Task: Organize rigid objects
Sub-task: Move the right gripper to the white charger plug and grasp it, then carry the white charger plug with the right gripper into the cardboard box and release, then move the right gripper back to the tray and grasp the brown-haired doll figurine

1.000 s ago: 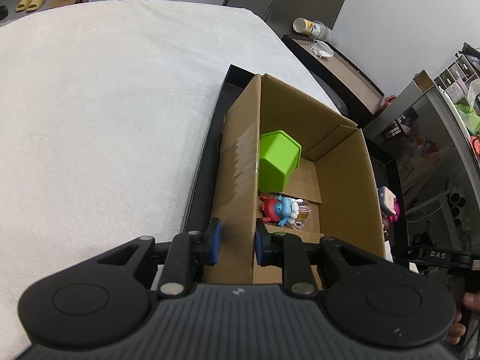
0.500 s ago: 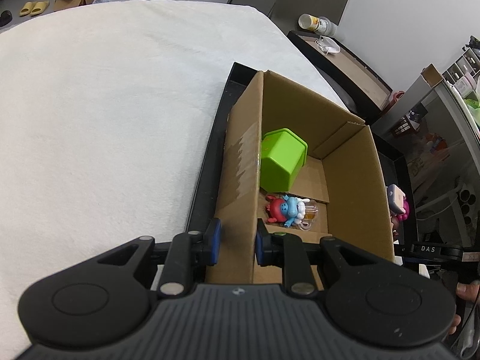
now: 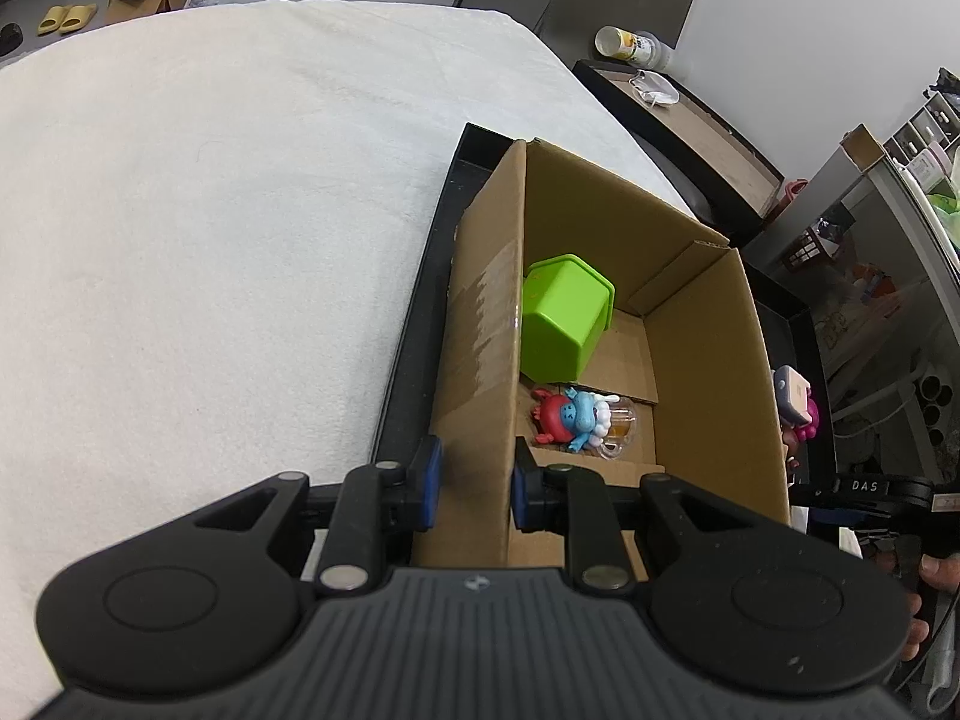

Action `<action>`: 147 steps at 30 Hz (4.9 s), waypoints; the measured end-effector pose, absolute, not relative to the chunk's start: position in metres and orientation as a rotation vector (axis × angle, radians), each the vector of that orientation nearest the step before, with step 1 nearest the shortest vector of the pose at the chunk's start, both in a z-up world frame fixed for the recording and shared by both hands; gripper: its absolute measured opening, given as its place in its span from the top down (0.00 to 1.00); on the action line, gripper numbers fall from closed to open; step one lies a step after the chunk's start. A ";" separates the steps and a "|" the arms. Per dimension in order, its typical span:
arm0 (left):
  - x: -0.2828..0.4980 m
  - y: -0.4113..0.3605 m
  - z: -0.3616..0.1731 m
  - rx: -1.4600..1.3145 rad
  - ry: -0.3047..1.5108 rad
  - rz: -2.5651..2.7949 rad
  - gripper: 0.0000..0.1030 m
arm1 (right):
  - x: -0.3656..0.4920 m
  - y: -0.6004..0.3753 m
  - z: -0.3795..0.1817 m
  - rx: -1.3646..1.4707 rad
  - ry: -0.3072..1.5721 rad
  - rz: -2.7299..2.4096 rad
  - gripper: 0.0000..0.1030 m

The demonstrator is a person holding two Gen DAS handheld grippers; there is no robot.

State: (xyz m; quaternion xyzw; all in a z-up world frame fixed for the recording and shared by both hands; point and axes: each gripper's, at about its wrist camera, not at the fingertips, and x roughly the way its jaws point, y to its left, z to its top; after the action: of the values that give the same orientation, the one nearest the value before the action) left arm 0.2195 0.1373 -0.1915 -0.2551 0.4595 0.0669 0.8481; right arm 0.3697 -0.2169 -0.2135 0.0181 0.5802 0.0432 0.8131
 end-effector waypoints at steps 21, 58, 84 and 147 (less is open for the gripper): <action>0.217 0.138 -0.190 -0.533 0.966 0.128 0.79 | 0.353 -0.200 -0.180 0.001 1.217 0.135 0.65; 0.216 0.138 -0.192 -0.546 0.970 0.116 0.78 | 0.333 -0.101 -0.087 -0.121 1.043 0.315 0.65; 0.216 0.141 -0.192 -0.563 0.972 0.105 0.78 | 0.329 -0.019 -0.095 -0.169 1.044 0.417 0.65; 0.212 0.143 -0.187 -0.557 0.957 0.108 0.78 | 0.355 -0.198 -0.111 -0.037 0.949 0.181 0.07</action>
State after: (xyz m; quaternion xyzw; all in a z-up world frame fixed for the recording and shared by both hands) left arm 0.2124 0.1430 -0.1874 -0.2642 0.4542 0.0512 0.8493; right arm 0.3550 -0.1982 -0.1111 -0.0179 0.4561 0.0868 0.8855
